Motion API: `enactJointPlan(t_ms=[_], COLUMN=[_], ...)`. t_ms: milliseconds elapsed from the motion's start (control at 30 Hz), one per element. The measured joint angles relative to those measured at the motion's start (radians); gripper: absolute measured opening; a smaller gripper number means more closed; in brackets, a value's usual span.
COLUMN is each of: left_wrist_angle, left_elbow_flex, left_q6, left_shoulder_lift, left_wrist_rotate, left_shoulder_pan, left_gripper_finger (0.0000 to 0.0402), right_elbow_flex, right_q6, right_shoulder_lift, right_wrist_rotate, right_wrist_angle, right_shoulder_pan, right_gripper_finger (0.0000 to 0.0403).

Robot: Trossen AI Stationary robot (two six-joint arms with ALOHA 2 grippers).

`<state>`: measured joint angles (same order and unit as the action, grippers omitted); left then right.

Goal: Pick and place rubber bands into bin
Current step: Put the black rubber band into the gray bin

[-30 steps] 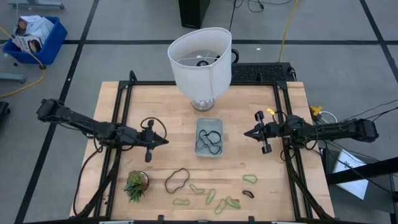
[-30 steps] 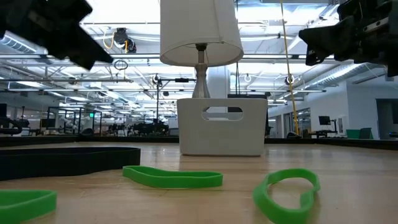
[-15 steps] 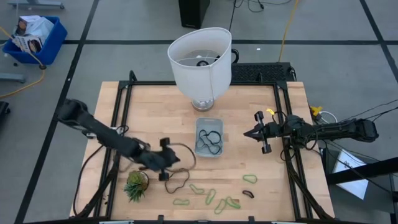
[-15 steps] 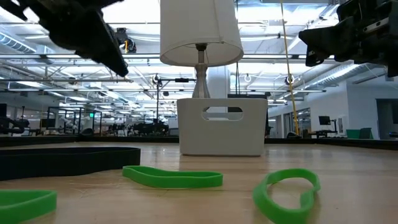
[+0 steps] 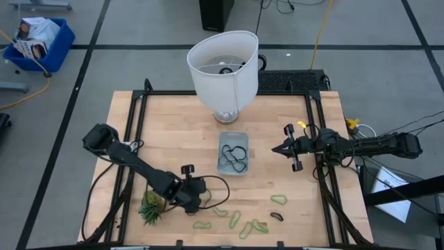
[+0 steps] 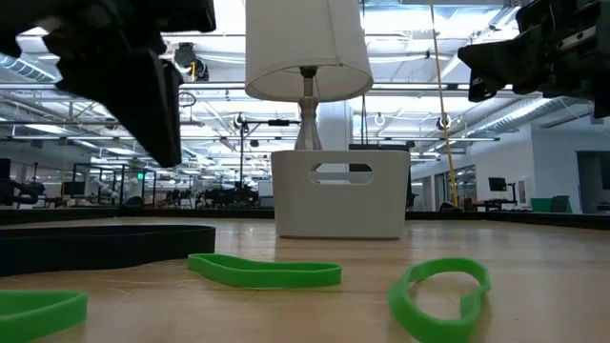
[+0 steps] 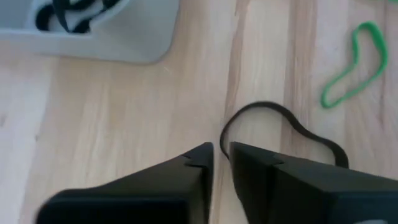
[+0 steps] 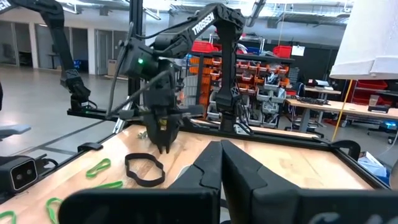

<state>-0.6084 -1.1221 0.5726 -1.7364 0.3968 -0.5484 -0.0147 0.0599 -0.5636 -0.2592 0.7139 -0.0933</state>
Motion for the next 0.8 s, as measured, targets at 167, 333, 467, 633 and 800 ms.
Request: enactJointPlan(t_ms=[167,333,467,633,800], left_wrist_angle=[-0.002,-0.003,-0.002,0.003,0.008], left_elbow_flex=[0.000,0.000,0.000,0.000,-0.004], left_q6=[0.034,0.033,0.033,0.032,0.028], left_shoulder_lift=[-0.032,-0.062,-0.087,-0.129,-0.157], left_wrist_rotate=[-0.091,-0.129,-0.143,-0.189,-0.219], left_shoulder_pan=[0.008,0.014,0.024,0.051,0.069], left_gripper_finger=[0.0135,0.0190,0.0214,0.0218,0.0218], right_elbow_flex=[0.000,0.000,0.000,0.000,0.000], right_q6=[-0.022,-0.017,-0.015,-0.015,-0.015], right_shoulder_lift=[0.000,0.000,0.000,0.000,0.000], right_wrist_rotate=[0.000,0.000,0.000,0.000,0.000], right_wrist_angle=[0.000,0.000,0.000,0.000,0.000], right_shoulder_pan=[0.000,0.000,0.000,0.000,0.000], right_gripper_finger=[0.0000,0.0000,0.0000,0.0000,0.0000])
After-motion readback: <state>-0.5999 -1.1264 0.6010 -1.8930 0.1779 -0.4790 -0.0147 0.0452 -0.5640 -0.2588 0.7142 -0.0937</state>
